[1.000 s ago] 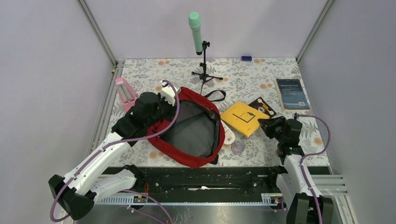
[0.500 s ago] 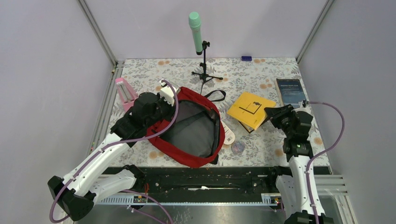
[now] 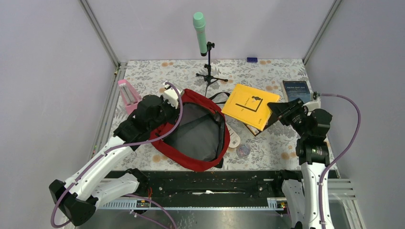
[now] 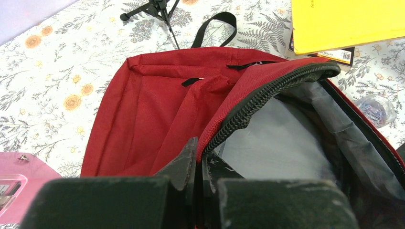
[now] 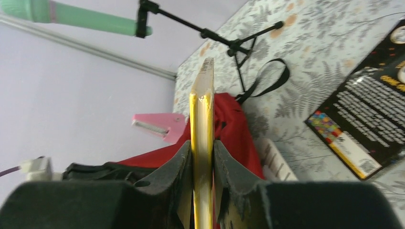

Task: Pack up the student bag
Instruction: Pick up the book from the center of the board, then place the book in the student bag.

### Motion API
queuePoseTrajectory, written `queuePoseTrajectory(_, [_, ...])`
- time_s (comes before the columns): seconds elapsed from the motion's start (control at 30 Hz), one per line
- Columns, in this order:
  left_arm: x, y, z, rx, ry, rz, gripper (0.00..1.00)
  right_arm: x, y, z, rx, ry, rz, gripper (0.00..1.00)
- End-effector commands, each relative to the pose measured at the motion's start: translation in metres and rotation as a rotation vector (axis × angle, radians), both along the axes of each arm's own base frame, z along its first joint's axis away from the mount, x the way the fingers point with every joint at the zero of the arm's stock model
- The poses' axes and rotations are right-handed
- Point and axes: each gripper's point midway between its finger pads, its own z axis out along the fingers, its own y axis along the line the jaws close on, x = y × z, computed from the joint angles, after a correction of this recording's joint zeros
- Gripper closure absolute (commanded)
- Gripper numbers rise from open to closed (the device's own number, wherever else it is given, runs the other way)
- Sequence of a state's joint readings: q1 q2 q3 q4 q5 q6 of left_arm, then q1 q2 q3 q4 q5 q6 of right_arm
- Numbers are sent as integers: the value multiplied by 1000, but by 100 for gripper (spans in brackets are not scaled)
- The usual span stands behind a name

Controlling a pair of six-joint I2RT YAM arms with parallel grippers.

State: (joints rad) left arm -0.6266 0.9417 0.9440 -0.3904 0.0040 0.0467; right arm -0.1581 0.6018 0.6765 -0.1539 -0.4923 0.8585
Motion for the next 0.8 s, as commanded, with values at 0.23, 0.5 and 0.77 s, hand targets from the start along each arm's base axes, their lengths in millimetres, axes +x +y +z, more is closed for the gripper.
queuePoseTrajectory(0.23, [20, 6, 12, -29, -15, 100, 100, -32, 55, 144, 238, -328, 407, 100])
queuePoseTrajectory(0.5, [30, -1, 9, -142, 114, 65, 100, -48, 88, 128, 151, -204, 660, 100])
queuePoseTrajectory(0.77, [37, 11, 7, -159, 137, 107, 100, -57, 125, 106, 166, -119, 827, 100])
